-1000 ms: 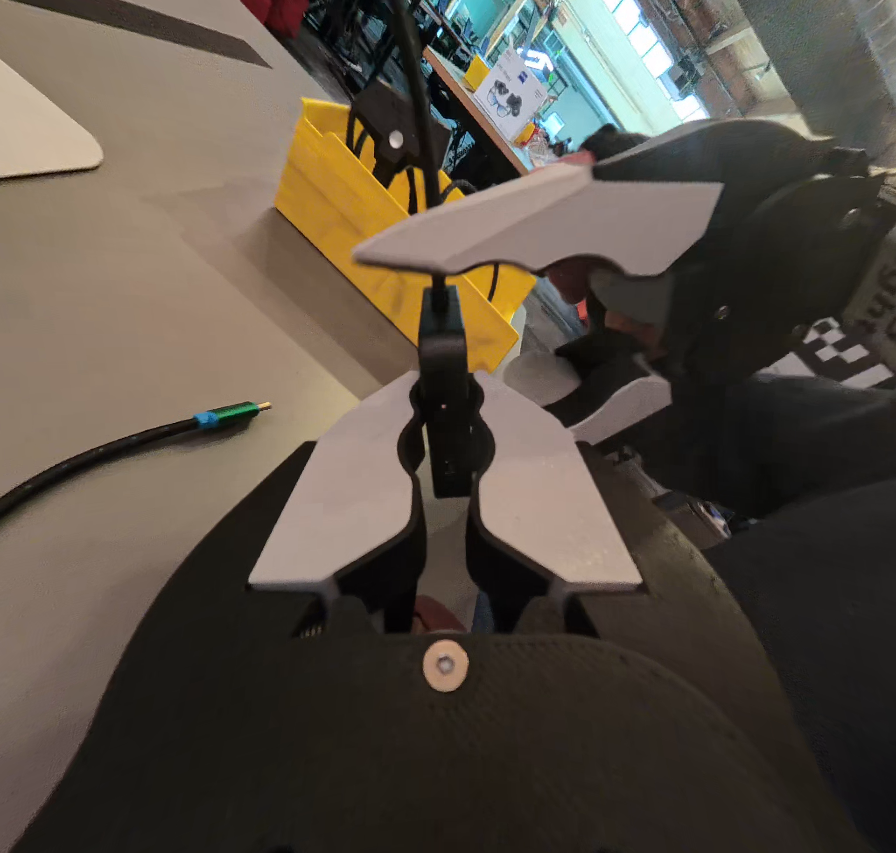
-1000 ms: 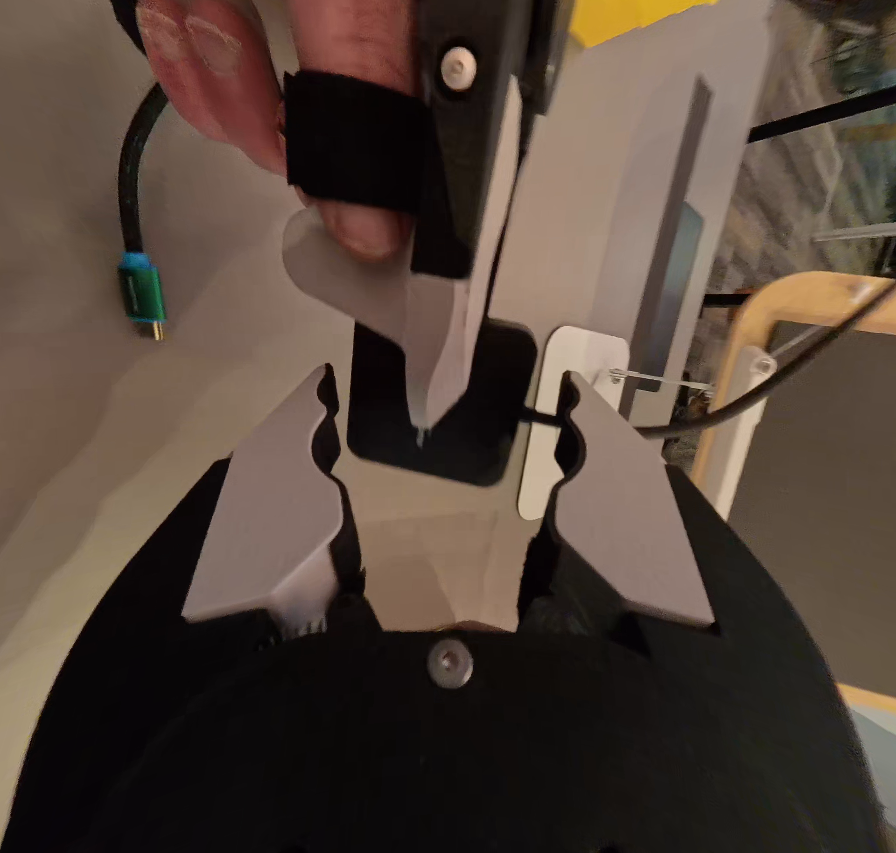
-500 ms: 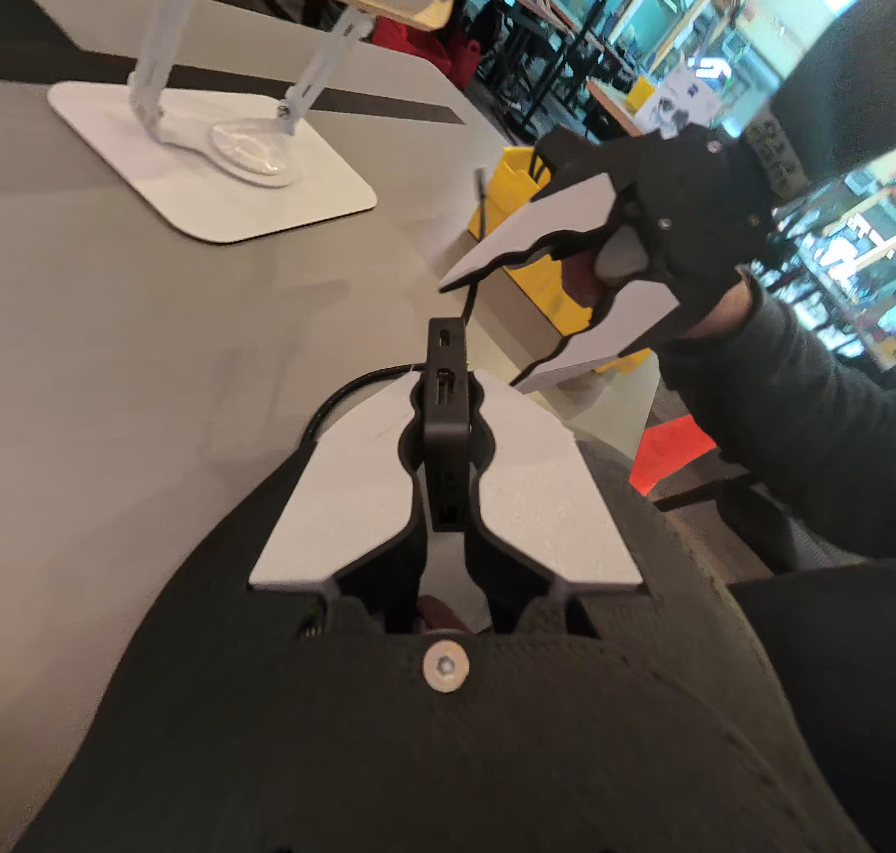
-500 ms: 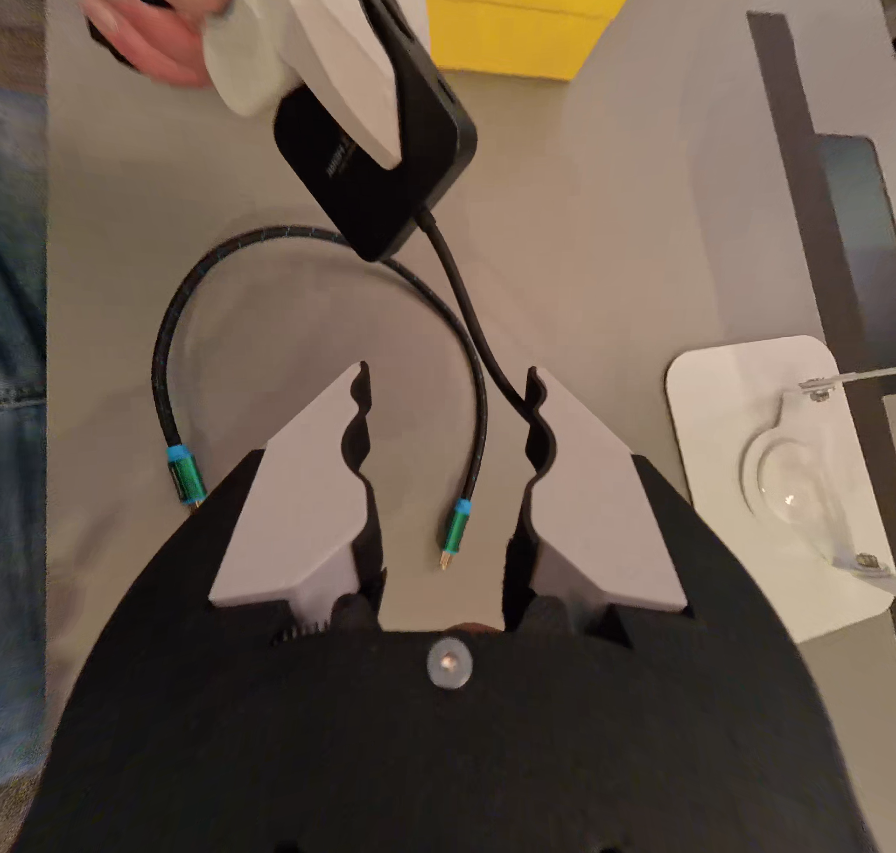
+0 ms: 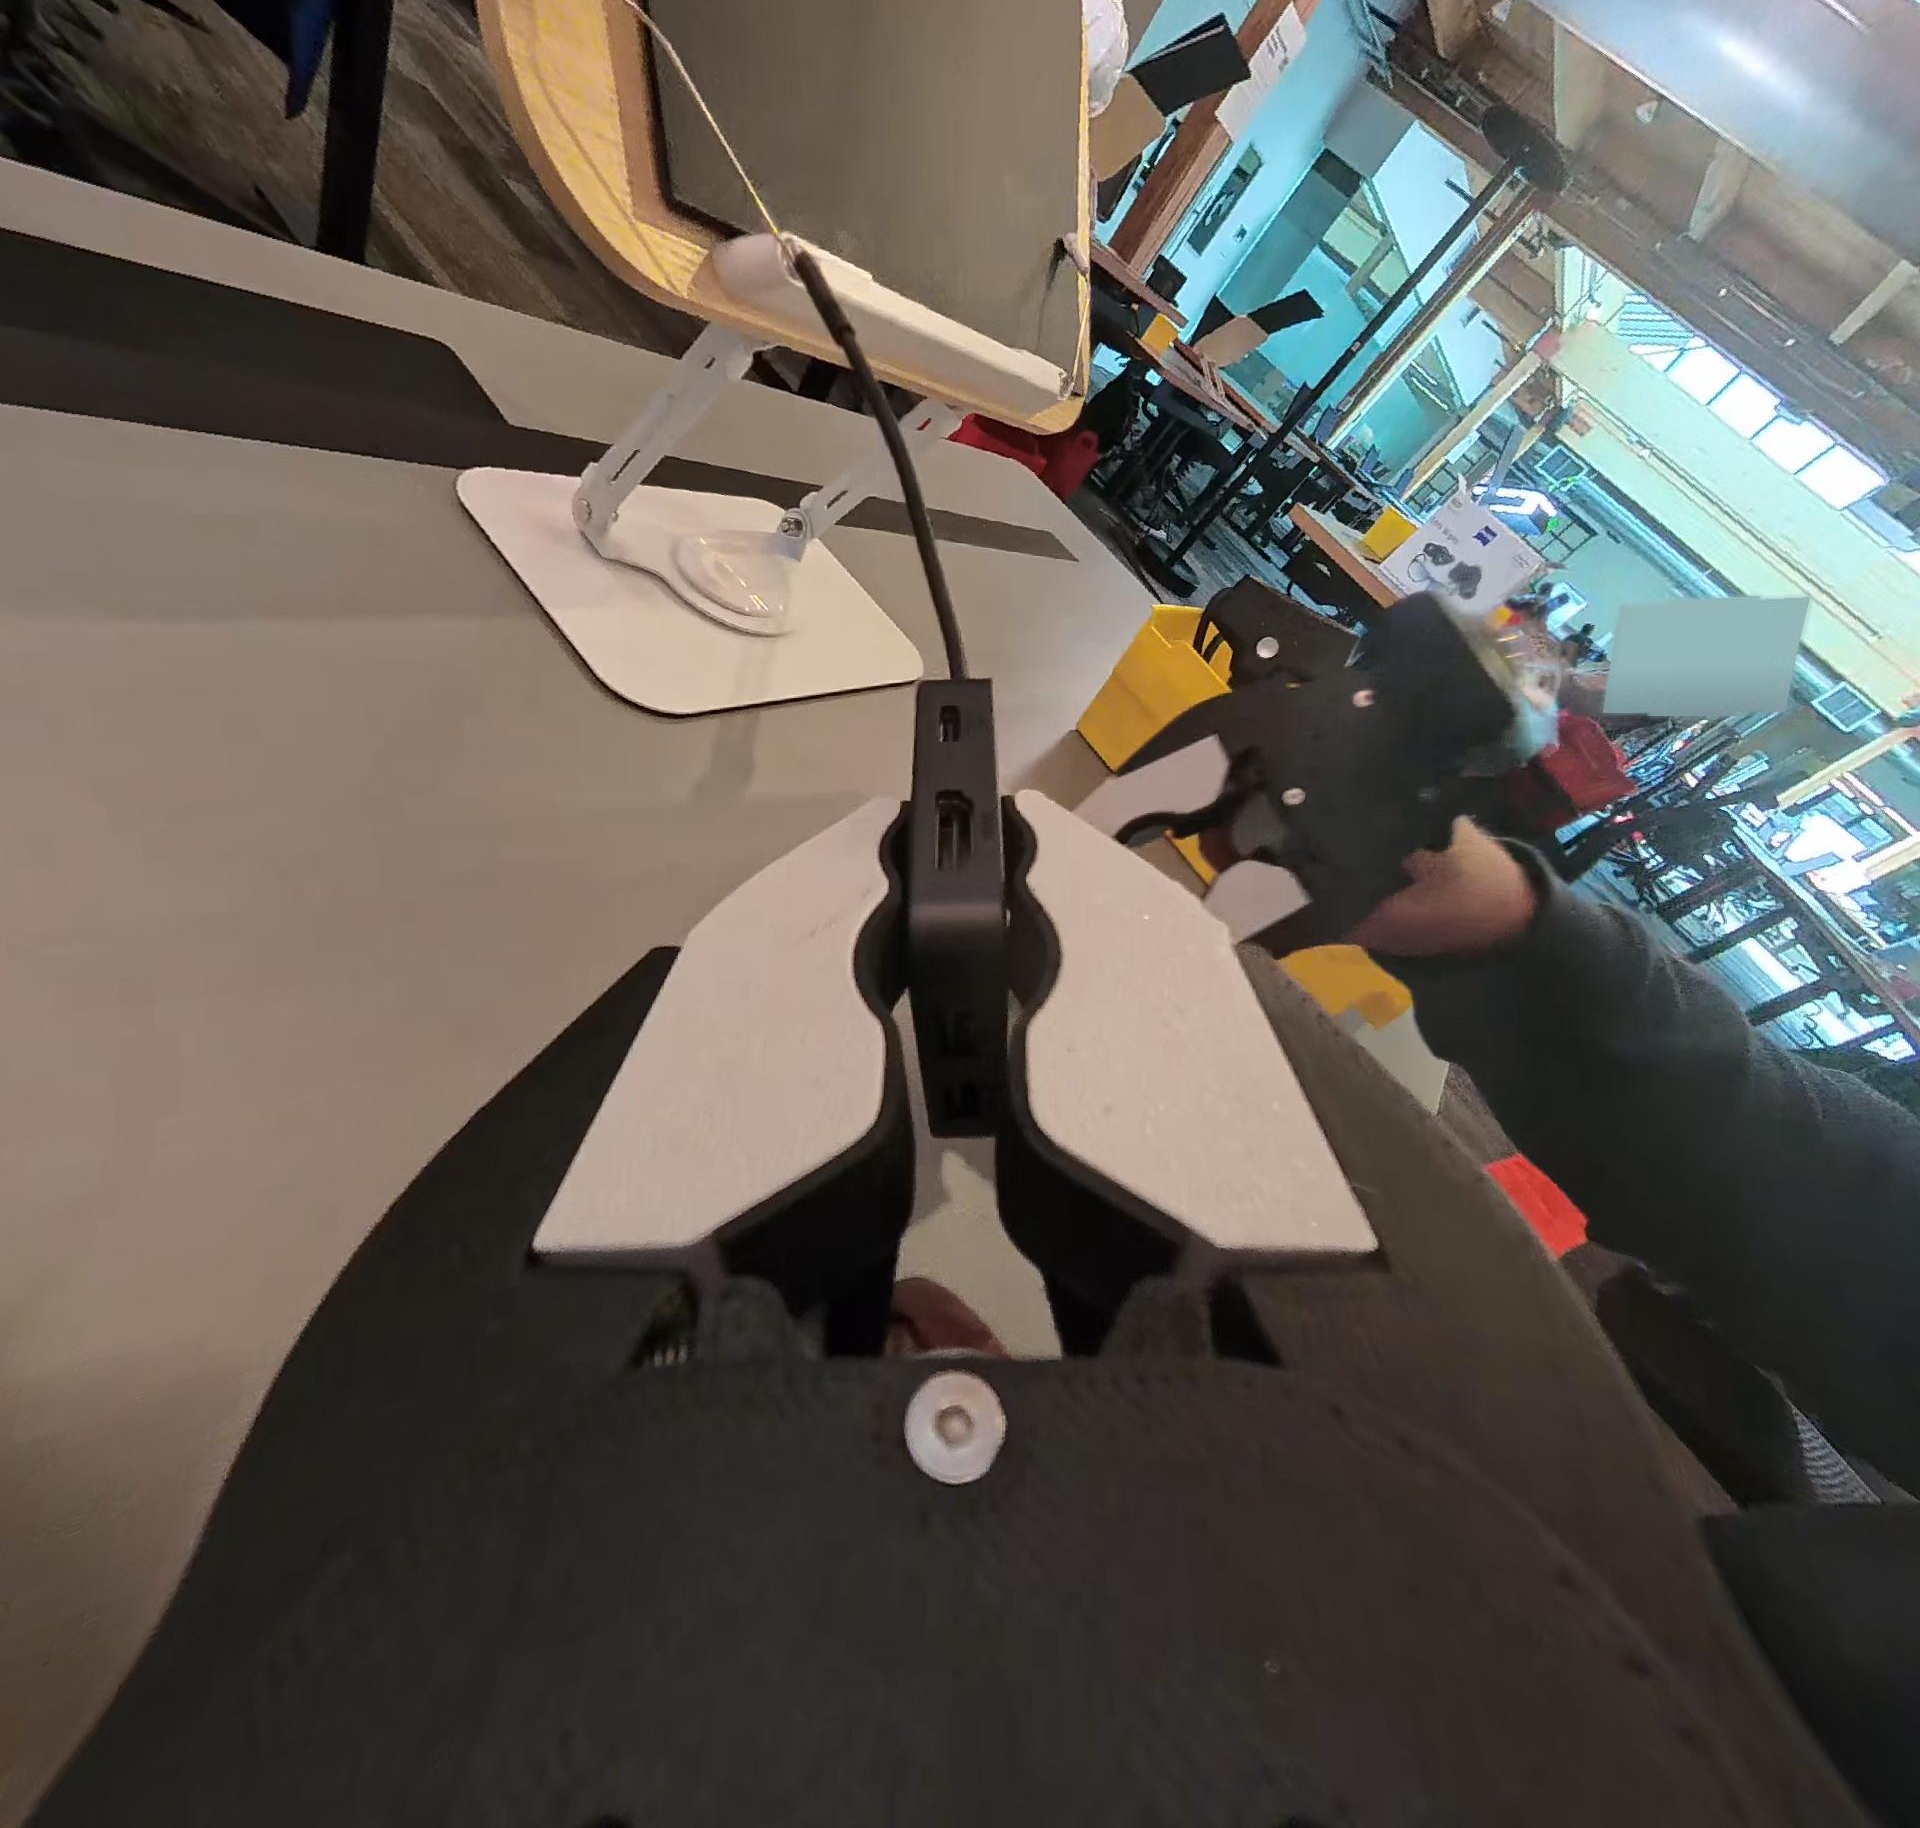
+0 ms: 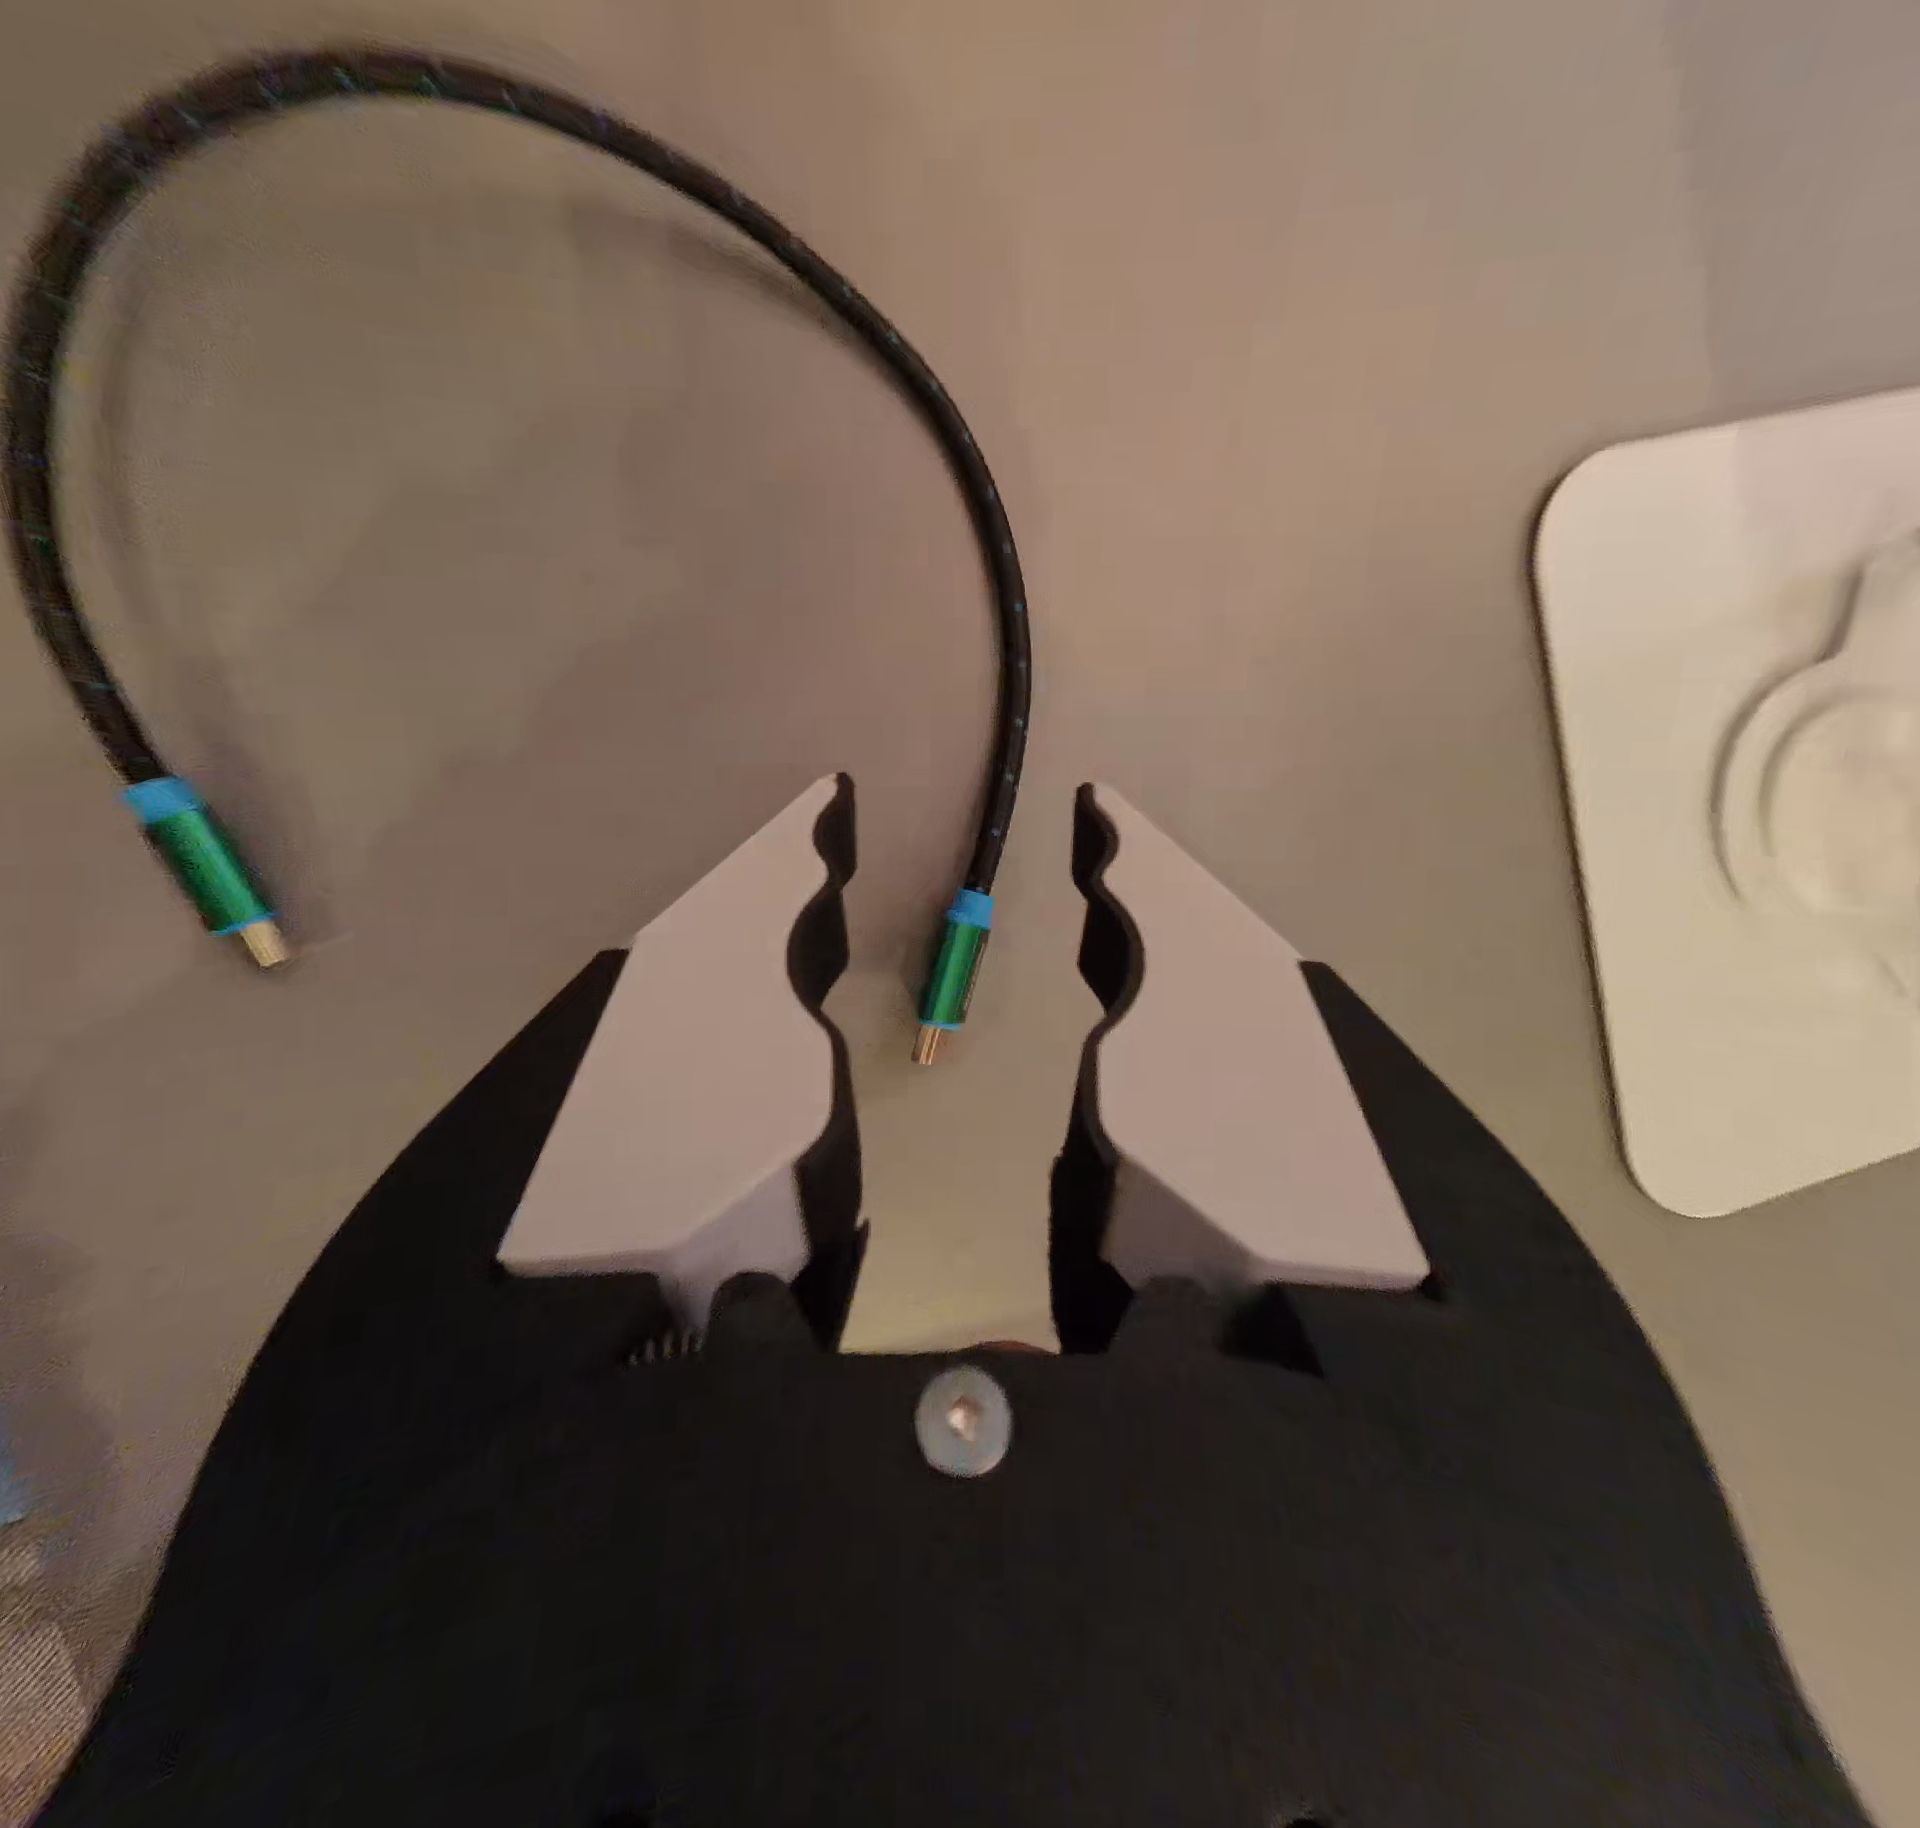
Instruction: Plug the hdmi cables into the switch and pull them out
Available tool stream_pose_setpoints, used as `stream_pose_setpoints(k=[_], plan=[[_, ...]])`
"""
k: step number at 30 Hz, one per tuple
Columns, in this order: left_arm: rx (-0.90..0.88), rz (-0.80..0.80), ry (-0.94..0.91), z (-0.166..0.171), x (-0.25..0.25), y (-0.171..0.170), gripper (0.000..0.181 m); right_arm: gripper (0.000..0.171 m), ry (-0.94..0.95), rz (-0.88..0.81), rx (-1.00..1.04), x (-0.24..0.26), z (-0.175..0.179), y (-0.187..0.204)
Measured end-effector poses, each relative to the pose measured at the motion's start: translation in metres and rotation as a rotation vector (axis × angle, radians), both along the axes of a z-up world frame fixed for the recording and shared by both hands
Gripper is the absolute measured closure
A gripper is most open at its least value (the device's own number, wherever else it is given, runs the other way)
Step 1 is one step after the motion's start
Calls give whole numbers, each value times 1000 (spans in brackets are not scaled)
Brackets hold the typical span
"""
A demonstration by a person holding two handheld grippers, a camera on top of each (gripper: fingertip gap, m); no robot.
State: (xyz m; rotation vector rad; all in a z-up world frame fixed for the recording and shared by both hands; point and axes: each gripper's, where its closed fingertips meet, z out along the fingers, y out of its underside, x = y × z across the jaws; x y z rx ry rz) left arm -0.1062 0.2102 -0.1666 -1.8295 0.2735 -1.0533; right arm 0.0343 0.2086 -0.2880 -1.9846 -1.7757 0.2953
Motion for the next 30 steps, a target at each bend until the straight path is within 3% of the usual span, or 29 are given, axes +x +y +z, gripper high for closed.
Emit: stream_pose_setpoints(k=[6, 8, 14, 19, 30], plan=[[18, -10, -9, 2, 4, -1, 168, 144, -113, -113, -148, 14, -43, 8], [17, -10, -12, 2, 4, -1, 168, 165, -90, -131, -160, 14, -43, 10], [37, -9, -14, 7, 4, -2, 169, 167, 62, -184, -177, 11, -25, 11], [52, 4, -22, 11, 1, -1, 169, 168, 151, -232, -30, 31, 37, 22], [67, 6, -21, 14, 1, -2, 169, 168, 315, -332, 333, 105, 219, 39]])
